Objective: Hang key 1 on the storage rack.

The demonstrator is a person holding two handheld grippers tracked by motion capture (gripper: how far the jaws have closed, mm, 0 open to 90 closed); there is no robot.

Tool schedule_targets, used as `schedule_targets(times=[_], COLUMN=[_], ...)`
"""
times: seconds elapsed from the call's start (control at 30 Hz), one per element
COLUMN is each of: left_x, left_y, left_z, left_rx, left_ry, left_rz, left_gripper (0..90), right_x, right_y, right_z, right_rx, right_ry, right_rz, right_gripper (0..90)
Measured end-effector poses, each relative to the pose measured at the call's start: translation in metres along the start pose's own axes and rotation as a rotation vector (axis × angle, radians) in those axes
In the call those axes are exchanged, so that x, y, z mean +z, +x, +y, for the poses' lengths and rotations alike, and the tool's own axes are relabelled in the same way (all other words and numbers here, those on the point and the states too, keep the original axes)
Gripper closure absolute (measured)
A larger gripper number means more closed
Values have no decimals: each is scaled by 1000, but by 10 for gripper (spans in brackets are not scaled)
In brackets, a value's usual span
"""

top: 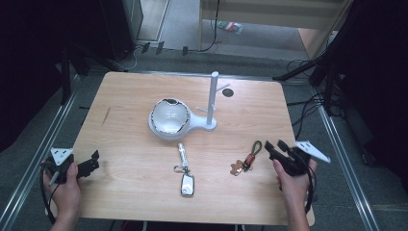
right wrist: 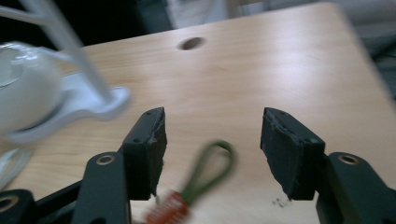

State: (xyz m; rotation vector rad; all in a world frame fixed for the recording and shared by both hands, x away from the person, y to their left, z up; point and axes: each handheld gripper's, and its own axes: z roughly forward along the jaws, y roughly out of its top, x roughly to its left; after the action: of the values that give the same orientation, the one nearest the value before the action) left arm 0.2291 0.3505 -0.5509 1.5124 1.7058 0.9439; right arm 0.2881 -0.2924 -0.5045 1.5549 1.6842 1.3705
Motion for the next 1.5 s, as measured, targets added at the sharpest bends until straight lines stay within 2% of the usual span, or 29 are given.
schedule_targets(times=[0.03, 0.07, 0.1, 0.13, 0.17, 0.23, 0.3, 0.4, 0.47, 0.57, 0.63, 0.7, 0.77, 0.87, 1.0, 1.23, 1.3, 1.4, 1.5], left_x=[0, 0, 0, 1, 1, 1, 0, -2, -6, -8, -8, -4, -3, -3, -2, -2, -3, -3, -3], left_y=[0, 0, 1, 1, 1, 1, 1, 1, -1, 0, 1, 3, 4, 3, 2, 2, 2, 1, 1], left_z=[0, 0, 0, 0, 0, 0, 0, -1, -3, -4, -4, -2, -1, -1, -1, -1, -1, -1, -1], left_rx=[0, -3, -4, -5, -5, -6, -7, -13, 5, 14, 3, -23, -20, -8, -5, -3, -4, 2, 8], left_ry=[0, -6, -6, -8, -9, -8, -16, -34, -70, -92, -91, -55, -51, -50, -35, -37, -54, -56, -54], left_rz=[0, -1, -4, -6, -9, -11, -15, -31, -60, -73, -78, -79, -84, -87, -84, -83, -75, -71, -74], left_gripper=[38, 37, 37, 38, 38, 39, 44, 67, 68, 68, 63, 41, 42, 42, 43, 43, 43, 43, 43], right_x=[-8, -13, -18, -23, -29, -40, -46, -45, -43, -42, -42, -42, -42, -42, -39, -36, -35, -35, -33], right_y=[-8, -13, -19, -25, -28, -29, -31, -36, -35, -33, -33, -36, -39, -39, -33, -27, -23, -13, -8], right_z=[-15, -23, -31, -37, -41, -45, -50, -56, -56, -57, -57, -56, -56, -56, -56, -51, -46, -39, -31], right_rx=[-9, -17, 10, 46, 45, -9, -49, -58, -43, -61, -54, -25, 2, 6, -42, -49, -59, -145, -151], right_ry=[-11, 2, 29, 43, 53, 52, 53, 79, 87, 89, 87, 91, 103, 101, 127, 143, 174, 208, 254], right_rz=[-63, -103, -123, -104, -92, -134, -148, -142, -139, -145, -144, -139, -139, -144, -199, -222, -234, -294, -300], right_gripper=[407, 405, 389, 360, 339, 339, 339, 335, 327, 316, 306, 299, 302, 313, 324, 327, 323, 319, 313])
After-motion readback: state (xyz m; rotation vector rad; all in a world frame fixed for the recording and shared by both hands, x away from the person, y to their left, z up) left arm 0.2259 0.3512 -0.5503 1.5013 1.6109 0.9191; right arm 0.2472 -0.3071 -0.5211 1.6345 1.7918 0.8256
